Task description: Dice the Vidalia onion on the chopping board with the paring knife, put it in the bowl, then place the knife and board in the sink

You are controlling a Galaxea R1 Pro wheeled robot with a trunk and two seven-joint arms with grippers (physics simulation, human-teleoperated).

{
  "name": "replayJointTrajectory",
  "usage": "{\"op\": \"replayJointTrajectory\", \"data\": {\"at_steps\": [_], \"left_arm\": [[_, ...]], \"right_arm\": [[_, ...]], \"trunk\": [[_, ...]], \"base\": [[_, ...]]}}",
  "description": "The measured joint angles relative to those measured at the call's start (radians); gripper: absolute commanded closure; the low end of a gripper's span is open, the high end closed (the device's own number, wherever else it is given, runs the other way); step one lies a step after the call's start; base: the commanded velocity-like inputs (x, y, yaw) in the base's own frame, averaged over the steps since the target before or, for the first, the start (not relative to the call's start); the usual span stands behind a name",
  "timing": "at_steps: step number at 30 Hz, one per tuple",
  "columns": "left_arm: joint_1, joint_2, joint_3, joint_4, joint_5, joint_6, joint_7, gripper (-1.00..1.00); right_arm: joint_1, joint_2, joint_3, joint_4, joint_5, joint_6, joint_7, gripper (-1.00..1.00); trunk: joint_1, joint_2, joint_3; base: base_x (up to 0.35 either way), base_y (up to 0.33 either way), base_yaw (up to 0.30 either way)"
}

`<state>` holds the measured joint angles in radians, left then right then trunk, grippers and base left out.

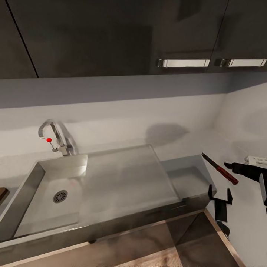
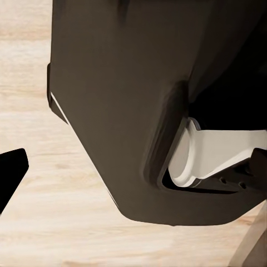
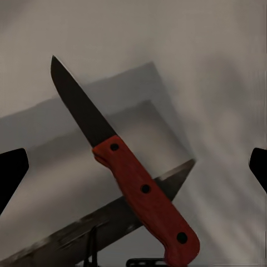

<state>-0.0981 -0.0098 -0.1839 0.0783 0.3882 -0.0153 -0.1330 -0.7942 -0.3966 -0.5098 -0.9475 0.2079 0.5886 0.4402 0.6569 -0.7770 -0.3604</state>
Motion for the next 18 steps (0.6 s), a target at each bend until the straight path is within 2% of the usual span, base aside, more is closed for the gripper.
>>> {"op": "replayJointTrajectory", "data": {"at_steps": [5,18], "left_arm": [[0.0,-0.001,0.0,0.0,0.0,0.0,0.0,-1.0],[0.0,-0.002,0.0,0.0,0.0,0.0,0.0,-1.0]], "right_arm": [[0.0,0.007,0.001,0.013,0.031,-0.002,0.001,-1.0],[-0.001,0.005,-0.001,0.045,0.038,-0.005,0.002,-1.0]], "trunk": [[0.0,0.0,-0.008],[0.0,0.0,-0.029]], "base": [[0.002,0.0,0.0],[0.0,0.0,0.0]]}}
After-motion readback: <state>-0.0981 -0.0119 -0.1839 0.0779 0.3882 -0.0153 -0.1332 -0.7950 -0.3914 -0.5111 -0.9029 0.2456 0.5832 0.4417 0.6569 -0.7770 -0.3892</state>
